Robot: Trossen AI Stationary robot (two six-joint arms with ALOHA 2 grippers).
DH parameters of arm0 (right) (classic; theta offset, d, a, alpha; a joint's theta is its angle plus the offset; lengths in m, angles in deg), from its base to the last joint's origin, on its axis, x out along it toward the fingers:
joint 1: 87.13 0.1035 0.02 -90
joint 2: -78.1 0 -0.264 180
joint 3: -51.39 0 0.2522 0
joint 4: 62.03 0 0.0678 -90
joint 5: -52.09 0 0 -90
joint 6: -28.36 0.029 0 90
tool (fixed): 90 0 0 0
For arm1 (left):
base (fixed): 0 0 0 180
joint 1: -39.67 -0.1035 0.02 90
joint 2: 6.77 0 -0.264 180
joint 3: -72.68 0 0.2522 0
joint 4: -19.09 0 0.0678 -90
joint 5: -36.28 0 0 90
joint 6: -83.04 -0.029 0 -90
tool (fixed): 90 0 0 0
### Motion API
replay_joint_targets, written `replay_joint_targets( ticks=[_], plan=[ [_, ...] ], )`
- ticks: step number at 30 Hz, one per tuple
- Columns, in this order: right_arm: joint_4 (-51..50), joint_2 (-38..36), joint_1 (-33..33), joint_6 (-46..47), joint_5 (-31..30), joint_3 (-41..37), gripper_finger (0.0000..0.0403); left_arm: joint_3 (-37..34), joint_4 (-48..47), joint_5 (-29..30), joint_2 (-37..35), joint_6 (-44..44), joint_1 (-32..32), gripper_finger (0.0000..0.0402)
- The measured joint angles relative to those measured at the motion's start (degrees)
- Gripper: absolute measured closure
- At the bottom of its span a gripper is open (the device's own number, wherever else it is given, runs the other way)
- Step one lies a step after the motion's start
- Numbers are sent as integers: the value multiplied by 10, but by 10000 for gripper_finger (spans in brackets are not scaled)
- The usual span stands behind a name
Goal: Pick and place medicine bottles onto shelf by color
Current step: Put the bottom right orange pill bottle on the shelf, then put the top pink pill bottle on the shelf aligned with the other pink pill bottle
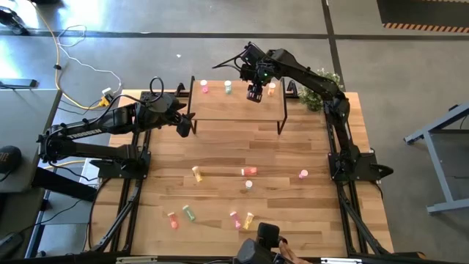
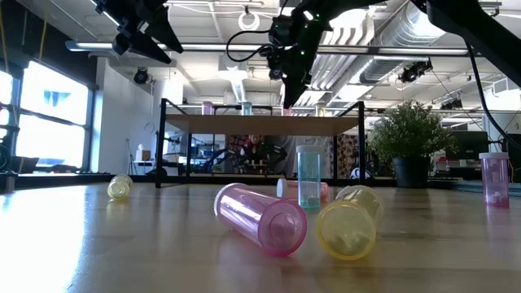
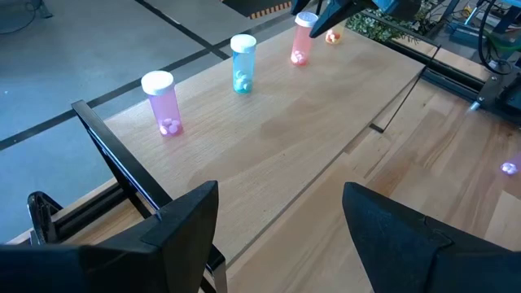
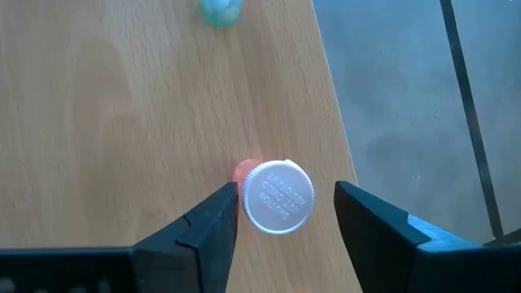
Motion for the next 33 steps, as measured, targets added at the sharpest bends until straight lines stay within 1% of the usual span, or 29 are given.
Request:
replay_joint_targets(
  ticks=[5, 13, 15, 20, 23, 29, 33],
  plan=[
    [-9, 0, 0, 0, 1, 10, 208, 0, 0, 0, 0, 0, 0, 147],
    [-33, -1, 0, 12, 2, 64, 208, 0, 0, 0, 0, 0, 0, 147],
    [-34, -7, 0, 19, 5, 62, 208, 0, 0, 0, 0, 0, 0, 147],
    [-82, -19, 0, 54, 17, 61, 208, 0, 0, 0, 0, 0, 0, 147],
    [-111, -23, 0, 86, 38, 61, 208, 0, 0, 0, 0, -1, 0, 147],
    [-172, -25, 2, 140, 114, 61, 208, 0, 0, 0, 0, -5, 0, 147],
    [-192, -27, 15, 162, 122, 60, 208, 0, 0, 0, 0, -5, 0, 147]
  ],
)
